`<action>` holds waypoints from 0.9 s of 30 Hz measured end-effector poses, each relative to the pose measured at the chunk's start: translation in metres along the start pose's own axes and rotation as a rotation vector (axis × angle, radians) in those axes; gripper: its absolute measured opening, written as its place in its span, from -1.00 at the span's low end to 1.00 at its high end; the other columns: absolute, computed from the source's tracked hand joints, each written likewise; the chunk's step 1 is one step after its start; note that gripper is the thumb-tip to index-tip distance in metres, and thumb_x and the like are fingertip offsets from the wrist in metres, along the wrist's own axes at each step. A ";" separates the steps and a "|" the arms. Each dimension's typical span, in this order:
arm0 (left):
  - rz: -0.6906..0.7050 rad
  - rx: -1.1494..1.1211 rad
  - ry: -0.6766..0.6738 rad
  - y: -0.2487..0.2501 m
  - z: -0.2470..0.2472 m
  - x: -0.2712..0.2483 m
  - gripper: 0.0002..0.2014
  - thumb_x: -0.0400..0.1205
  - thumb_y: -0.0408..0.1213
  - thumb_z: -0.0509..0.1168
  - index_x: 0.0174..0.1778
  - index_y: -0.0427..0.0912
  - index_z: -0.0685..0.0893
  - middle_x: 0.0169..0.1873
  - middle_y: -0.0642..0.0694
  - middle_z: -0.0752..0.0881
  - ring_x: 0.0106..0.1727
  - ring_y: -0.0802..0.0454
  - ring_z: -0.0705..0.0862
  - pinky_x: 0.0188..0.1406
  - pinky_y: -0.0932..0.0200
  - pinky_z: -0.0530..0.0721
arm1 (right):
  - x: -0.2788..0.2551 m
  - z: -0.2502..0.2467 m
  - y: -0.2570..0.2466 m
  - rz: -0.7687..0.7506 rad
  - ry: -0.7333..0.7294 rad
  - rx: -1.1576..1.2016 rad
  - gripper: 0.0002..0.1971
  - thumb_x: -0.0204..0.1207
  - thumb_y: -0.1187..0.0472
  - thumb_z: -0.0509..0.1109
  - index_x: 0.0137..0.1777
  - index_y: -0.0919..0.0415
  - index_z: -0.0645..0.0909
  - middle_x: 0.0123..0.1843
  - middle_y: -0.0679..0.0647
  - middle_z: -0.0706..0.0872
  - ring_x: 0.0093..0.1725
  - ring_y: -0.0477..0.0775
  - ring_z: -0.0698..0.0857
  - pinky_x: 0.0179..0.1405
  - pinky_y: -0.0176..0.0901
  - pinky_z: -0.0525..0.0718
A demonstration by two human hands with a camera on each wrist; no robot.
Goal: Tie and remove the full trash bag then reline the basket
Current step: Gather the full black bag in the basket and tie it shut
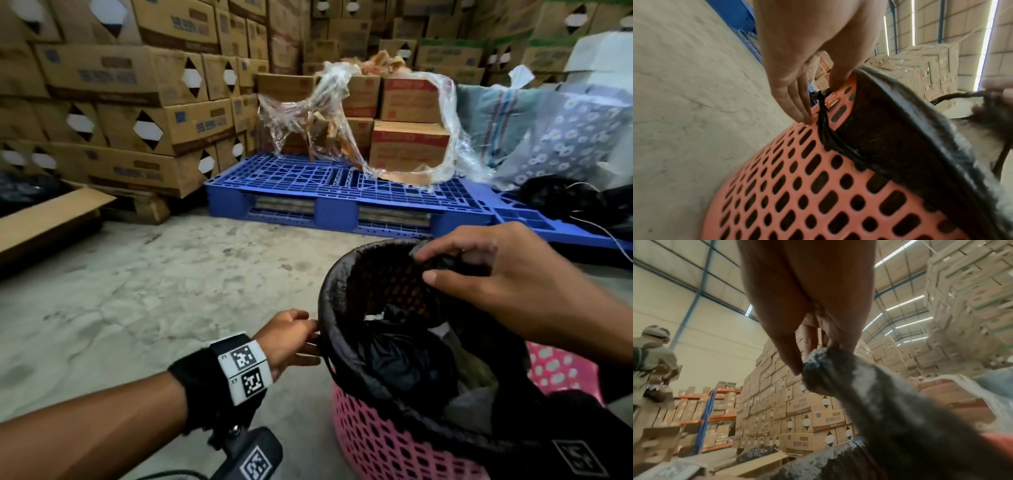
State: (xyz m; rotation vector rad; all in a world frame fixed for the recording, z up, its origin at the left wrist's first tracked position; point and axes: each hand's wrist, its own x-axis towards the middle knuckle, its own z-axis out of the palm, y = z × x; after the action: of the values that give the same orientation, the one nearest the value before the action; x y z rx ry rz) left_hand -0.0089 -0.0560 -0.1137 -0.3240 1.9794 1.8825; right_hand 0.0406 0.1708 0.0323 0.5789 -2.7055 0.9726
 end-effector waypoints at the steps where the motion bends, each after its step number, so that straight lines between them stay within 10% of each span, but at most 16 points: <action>1: 0.008 -0.021 0.014 0.001 -0.002 0.000 -0.54 0.56 -0.43 0.24 0.40 -0.32 0.35 -0.19 -0.27 0.72 -0.29 -0.09 0.69 -0.22 0.08 0.71 | 0.001 0.000 0.000 0.014 -0.008 0.040 -0.84 0.35 0.16 0.50 -0.07 -0.01 0.78 -0.12 -0.13 0.83 -0.11 -0.20 0.77 -0.06 -0.31 0.72; 7: 0.111 -0.127 0.142 0.026 -0.014 -0.012 -0.60 0.53 -0.57 0.19 0.29 -0.30 0.42 -0.31 -0.26 0.66 -0.41 -0.06 0.60 -0.34 0.11 0.60 | 0.003 -0.006 0.008 0.129 -0.042 0.259 -0.75 0.47 0.45 0.39 -0.12 0.08 0.78 -0.45 -0.18 0.81 -0.50 -0.27 0.70 -0.51 -0.59 0.54; 11: 0.365 -0.104 0.193 0.069 -0.010 -0.036 -0.66 0.52 -0.56 0.15 0.20 -0.23 0.51 -0.44 -0.17 0.65 -0.39 -0.06 0.58 -0.33 0.08 0.57 | 0.007 -0.014 0.016 0.213 0.084 0.425 -0.65 0.48 0.60 0.22 -0.15 0.21 0.76 -0.19 0.29 0.84 -0.25 0.23 0.76 -0.20 -0.08 0.73; 14: 0.573 -0.048 0.171 0.105 0.006 -0.060 -0.70 0.53 -0.54 0.18 0.12 -0.16 0.56 -0.55 -0.04 0.68 -0.42 -0.02 0.61 -0.34 0.07 0.57 | 0.012 -0.020 0.023 0.232 0.170 0.494 -0.60 0.45 0.65 0.12 -0.17 0.26 0.73 -0.21 0.37 0.77 -0.29 0.12 0.70 -0.27 -0.29 0.69; 19: 0.753 0.216 -0.153 0.164 0.050 -0.082 -0.74 0.51 -0.57 0.30 0.11 -0.33 0.58 -0.35 -0.27 0.73 -0.34 -0.11 0.64 -0.40 0.21 0.63 | 0.016 -0.026 0.018 0.087 0.100 0.471 -0.73 0.41 0.45 0.43 0.03 0.13 0.75 0.02 0.39 0.78 -0.06 0.33 0.76 0.10 0.18 0.65; 27: 0.899 0.345 -0.163 0.181 0.086 -0.077 -0.79 0.49 -0.61 0.20 -0.05 -0.36 0.65 -0.24 -0.35 0.79 -0.31 -0.05 0.73 -0.32 0.21 0.68 | 0.010 -0.033 0.026 -0.132 0.054 0.331 -0.95 0.42 0.37 0.48 -0.26 0.30 0.74 -0.31 0.08 0.74 -0.31 -0.11 0.68 -0.28 -0.27 0.59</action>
State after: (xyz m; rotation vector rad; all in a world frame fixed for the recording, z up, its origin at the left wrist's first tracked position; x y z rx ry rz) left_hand -0.0065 0.0348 0.0809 0.9290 2.4867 1.8391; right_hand 0.0224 0.2071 0.0462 0.7667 -2.4381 1.3880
